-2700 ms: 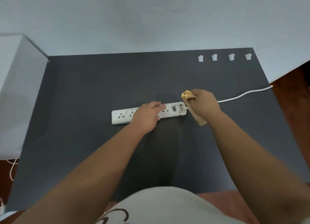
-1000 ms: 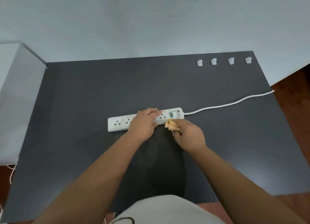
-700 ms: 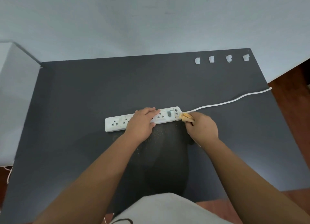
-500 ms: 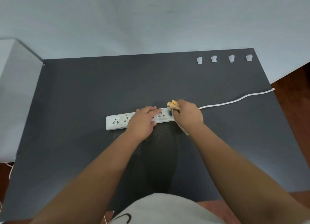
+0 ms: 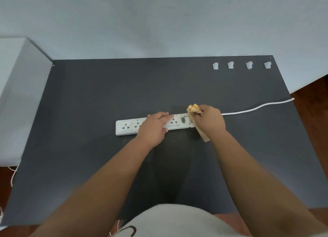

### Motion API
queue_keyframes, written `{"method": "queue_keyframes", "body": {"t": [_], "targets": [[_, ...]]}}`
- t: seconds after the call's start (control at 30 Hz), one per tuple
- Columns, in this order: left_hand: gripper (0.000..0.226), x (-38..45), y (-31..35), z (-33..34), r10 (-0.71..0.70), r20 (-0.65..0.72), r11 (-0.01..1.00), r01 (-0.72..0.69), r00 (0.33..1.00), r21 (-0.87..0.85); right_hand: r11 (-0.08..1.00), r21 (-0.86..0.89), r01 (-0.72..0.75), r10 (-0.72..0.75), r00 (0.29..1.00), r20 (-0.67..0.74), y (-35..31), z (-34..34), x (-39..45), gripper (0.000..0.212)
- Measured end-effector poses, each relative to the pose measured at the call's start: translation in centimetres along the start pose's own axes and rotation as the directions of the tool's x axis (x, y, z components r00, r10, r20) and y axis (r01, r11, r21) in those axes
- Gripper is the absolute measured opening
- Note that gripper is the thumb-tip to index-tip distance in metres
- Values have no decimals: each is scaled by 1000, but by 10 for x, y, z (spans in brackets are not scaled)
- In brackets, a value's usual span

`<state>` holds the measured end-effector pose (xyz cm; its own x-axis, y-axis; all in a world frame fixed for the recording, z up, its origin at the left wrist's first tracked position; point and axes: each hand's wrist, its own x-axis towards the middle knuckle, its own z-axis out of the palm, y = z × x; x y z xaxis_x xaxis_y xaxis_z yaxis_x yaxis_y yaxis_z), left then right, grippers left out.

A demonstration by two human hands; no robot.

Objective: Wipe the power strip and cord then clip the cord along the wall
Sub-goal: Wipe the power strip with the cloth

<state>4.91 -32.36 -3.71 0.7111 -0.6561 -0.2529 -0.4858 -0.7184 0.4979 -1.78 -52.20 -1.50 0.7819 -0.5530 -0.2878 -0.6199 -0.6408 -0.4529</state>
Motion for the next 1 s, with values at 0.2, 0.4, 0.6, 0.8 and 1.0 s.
{"method": "queue_keyframes", "body": {"t": [0.2, 0.4, 0.6, 0.8, 1.0], "targets": [[55, 2, 0, 2, 22, -40, 1000, -22, 999, -12, 940, -75, 334, -316, 930, 188, -30, 29, -30, 18], [57, 2, -4, 2, 16, -20, 1000, -16, 1000, -14, 985, -55, 165, -167, 985, -36, -3, 13, -10, 22], [59, 3, -6, 1, 9, -18, 1000, -9, 1000, -5, 886, -154, 437, -401, 890, 215, -3, 19, -20, 35], [60, 3, -9, 2, -1, -33, 999, 0, 999, -32, 911, -122, 393, -377, 916, 135, -3, 27, -25, 35], [60, 3, -12, -1, -24, -42, 998, 22, 999, -54, 968, -29, 248, -248, 968, -23, -1, 25, -12, 18]]}}
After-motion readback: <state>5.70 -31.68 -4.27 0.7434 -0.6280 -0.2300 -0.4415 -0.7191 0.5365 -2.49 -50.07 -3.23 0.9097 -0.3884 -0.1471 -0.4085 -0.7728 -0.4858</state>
